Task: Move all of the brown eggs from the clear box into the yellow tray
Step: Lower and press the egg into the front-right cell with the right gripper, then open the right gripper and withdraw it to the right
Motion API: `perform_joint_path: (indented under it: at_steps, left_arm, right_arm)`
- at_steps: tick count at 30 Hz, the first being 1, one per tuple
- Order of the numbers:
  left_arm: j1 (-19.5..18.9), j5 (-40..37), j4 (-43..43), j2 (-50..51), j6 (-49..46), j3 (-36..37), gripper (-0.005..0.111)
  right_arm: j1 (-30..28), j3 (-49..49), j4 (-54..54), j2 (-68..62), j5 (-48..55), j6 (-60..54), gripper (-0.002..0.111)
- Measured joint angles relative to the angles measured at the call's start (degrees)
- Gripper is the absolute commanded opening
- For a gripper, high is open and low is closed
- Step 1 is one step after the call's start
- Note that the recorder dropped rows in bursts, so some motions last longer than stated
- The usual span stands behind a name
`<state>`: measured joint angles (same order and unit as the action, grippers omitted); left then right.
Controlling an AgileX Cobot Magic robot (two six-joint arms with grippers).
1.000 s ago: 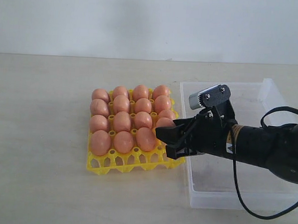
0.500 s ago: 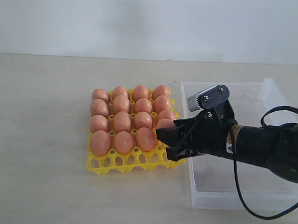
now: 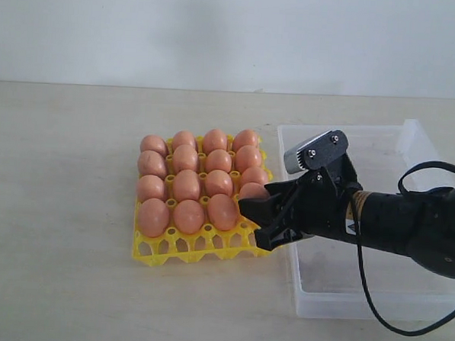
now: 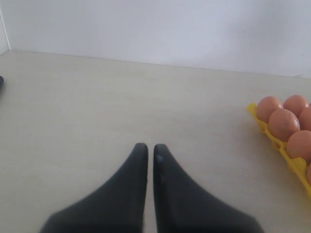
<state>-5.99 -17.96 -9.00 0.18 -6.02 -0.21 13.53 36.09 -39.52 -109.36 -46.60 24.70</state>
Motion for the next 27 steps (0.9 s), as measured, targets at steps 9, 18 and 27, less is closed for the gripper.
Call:
perform_joint_path:
  at_steps: [9, 18, 27]
  left_arm:
    - [0.0, 0.0, 0.0, 0.0, 0.0, 0.0, 0.004]
    - [0.0, 0.0, 0.0, 0.0, 0.0, 0.0, 0.004]
    - [0.0, 0.0, 0.0, 0.0, 0.0, 0.0, 0.004]
  right_arm:
    - [0.0, 0.0, -1.1, 0.12, 0.81, 0.0, 0.054]
    - [0.0, 0.0, -1.3, 0.45, 0.83, 0.0, 0.054]
    - [0.0, -0.12, 11.67, 13.35, 6.05, -1.47, 0.0]
